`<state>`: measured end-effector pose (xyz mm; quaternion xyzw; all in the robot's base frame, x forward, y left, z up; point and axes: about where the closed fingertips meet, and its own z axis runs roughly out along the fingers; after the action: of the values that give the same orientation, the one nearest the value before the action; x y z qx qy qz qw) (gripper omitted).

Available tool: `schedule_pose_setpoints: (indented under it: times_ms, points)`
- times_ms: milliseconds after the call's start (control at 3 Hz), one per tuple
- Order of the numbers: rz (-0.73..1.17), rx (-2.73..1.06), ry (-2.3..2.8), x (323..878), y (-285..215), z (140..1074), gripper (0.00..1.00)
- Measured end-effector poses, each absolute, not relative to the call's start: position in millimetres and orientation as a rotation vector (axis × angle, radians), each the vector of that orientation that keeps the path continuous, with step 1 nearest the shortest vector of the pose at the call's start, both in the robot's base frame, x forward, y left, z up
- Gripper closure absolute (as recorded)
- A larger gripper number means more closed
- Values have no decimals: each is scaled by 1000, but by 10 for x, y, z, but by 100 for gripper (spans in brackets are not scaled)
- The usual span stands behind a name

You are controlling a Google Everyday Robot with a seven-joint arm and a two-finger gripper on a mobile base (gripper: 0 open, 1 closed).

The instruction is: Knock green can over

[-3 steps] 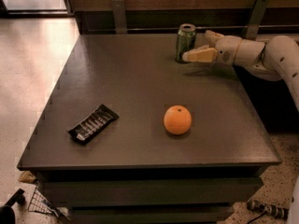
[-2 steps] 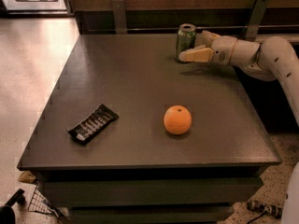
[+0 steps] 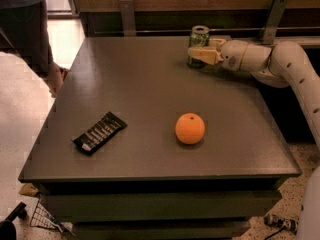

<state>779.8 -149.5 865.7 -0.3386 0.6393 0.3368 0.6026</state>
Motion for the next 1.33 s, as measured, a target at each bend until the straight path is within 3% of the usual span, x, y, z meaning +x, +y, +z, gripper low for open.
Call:
schedule_pose_setpoints:
  times_ms: [667,1000,1333]
  points:
    - [789,-791,1478,7805,-1420,8652,94]
    - [791,-792,1477,7806,-1405,8651,100]
    - [791,-792,1477,7807,-1403,8651,100]
